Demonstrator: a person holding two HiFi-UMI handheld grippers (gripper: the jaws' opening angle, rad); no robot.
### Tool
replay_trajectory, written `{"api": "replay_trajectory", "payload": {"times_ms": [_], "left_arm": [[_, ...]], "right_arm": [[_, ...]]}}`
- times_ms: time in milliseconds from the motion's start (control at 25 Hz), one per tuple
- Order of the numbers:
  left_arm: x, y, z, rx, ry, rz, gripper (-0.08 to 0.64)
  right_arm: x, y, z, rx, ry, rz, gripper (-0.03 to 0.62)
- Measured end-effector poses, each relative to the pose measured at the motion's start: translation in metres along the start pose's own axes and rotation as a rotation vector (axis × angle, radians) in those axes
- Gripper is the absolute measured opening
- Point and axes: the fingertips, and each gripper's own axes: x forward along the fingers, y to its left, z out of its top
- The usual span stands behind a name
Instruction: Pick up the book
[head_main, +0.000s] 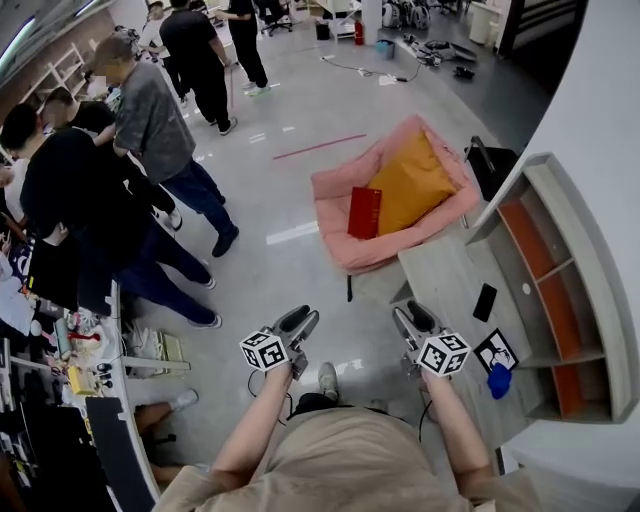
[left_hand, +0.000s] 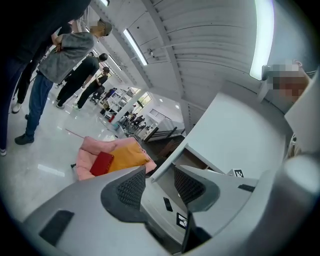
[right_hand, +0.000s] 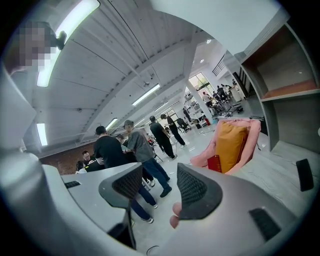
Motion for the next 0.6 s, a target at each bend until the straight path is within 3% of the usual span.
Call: {"api": "replay_trajectory", "payload": {"times_ms": [600], "left_arm": [[0.014, 0.084, 0.066, -0.012, 0.029, -0.089, 0.181]], "right_arm": [[0.092, 0.012, 0.015, 0.0, -0.053, -0.1, 0.206]]}}
